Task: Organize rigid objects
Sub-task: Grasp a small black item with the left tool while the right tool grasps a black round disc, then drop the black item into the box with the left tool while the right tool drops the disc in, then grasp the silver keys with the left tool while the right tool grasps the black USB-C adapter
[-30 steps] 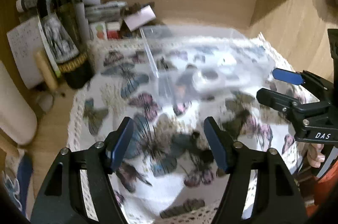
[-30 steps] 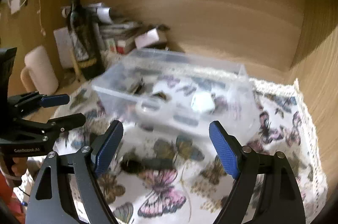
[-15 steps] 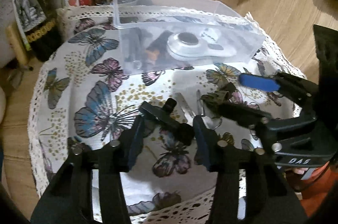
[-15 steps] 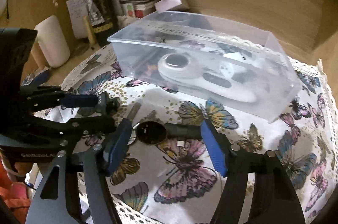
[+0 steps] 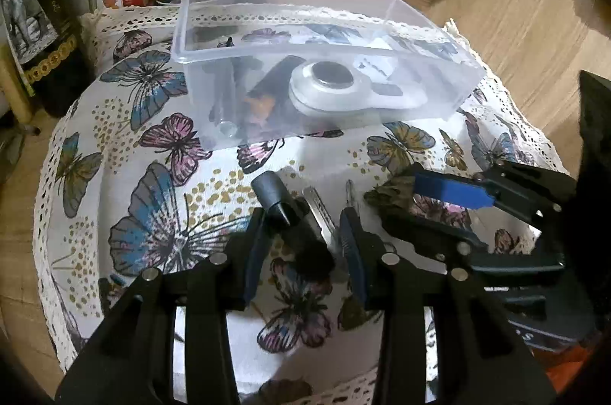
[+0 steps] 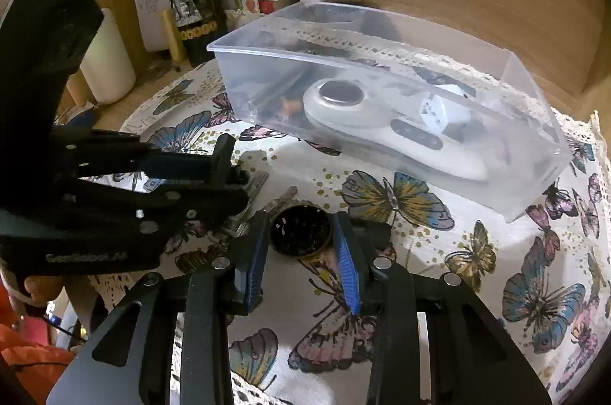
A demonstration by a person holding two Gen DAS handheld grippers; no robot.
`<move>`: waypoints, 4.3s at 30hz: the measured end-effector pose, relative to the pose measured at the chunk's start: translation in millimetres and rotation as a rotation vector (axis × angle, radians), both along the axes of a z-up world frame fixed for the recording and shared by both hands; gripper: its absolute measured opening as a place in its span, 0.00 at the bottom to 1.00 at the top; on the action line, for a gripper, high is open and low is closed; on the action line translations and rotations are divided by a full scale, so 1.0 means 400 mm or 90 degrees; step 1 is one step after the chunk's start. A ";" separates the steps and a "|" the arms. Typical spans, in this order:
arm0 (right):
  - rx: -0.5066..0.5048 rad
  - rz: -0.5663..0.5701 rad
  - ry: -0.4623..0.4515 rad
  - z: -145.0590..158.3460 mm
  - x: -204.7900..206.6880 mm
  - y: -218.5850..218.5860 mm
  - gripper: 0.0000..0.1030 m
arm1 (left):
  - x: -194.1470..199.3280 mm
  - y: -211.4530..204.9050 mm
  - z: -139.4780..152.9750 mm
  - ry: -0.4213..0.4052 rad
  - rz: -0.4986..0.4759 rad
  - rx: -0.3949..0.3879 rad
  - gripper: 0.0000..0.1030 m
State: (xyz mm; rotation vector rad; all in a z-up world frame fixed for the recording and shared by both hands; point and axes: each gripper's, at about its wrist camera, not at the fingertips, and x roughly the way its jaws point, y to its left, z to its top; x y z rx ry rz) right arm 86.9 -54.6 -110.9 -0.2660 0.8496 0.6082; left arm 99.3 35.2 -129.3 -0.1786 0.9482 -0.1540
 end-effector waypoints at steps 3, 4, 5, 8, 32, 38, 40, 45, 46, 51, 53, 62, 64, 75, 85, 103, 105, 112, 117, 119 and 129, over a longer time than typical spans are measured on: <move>0.009 -0.008 -0.008 0.011 -0.003 -0.012 0.30 | 0.010 -0.007 -0.004 -0.008 0.007 0.021 0.21; 0.012 -0.010 -0.011 0.015 -0.003 -0.016 0.30 | 0.009 -0.005 -0.004 -0.012 0.008 0.020 0.21; 0.016 -0.014 -0.015 0.022 -0.003 -0.021 0.30 | 0.008 -0.002 -0.003 -0.016 0.010 0.017 0.21; 0.027 -0.025 -0.028 0.040 -0.004 -0.038 0.30 | -0.008 0.004 0.012 -0.041 0.020 0.034 0.21; 0.130 -0.118 -0.198 0.281 0.044 -0.144 0.30 | -0.012 0.022 0.305 -0.274 0.072 0.067 0.21; 0.133 -0.131 -0.211 0.299 0.094 -0.145 0.29 | 0.046 0.026 0.305 -0.267 0.076 0.077 0.21; 0.127 -0.130 -0.208 0.293 0.111 -0.136 0.28 | 0.072 0.029 0.291 -0.254 0.076 0.079 0.21; 0.107 -0.129 -0.180 0.258 0.167 -0.111 0.24 | 0.127 0.036 0.246 -0.213 0.072 0.079 0.21; 0.104 -0.129 -0.174 0.251 0.178 -0.108 0.24 | 0.138 0.037 0.236 -0.204 0.070 0.079 0.21; 0.103 -0.127 -0.132 0.218 0.208 -0.110 0.24 | 0.189 0.034 0.175 -0.147 0.054 0.084 0.21; 0.100 -0.126 -0.131 0.213 0.202 -0.115 0.24 | 0.201 0.037 0.156 -0.128 0.054 0.080 0.21; 0.096 -0.112 -0.117 0.197 0.156 -0.119 0.36 | 0.155 0.039 0.190 -0.141 0.067 0.075 0.47; 0.095 -0.109 -0.117 0.195 0.145 -0.117 0.40 | 0.128 0.034 0.211 -0.163 0.068 0.085 0.55; 0.056 -0.090 -0.090 0.125 0.067 -0.102 0.67 | 0.017 0.036 0.213 -0.171 0.084 0.110 0.90; -0.003 -0.056 0.001 0.007 0.059 -0.055 0.67 | -0.049 0.054 0.117 -0.098 0.086 0.106 0.90; 0.034 -0.110 -0.015 0.031 0.032 -0.128 0.41 | -0.045 -0.079 0.019 -0.017 -0.016 0.090 0.75; 0.041 -0.114 -0.021 0.039 0.023 -0.138 0.41 | -0.034 -0.091 0.007 -0.002 -0.027 0.085 0.65; 0.062 -0.115 -0.037 0.055 0.008 -0.161 0.41 | -0.025 -0.110 -0.003 -0.013 -0.020 0.115 0.27; 0.076 -0.114 -0.046 0.066 -0.001 -0.171 0.41 | -0.035 -0.103 0.001 -0.018 -0.013 0.115 0.25; 0.081 -0.114 -0.049 0.071 -0.003 -0.174 0.41 | -0.041 -0.095 0.008 -0.023 -0.006 0.110 0.25; 0.097 -0.120 -0.080 0.110 -0.010 -0.175 0.41 | -0.062 -0.076 0.069 -0.075 0.005 0.091 0.01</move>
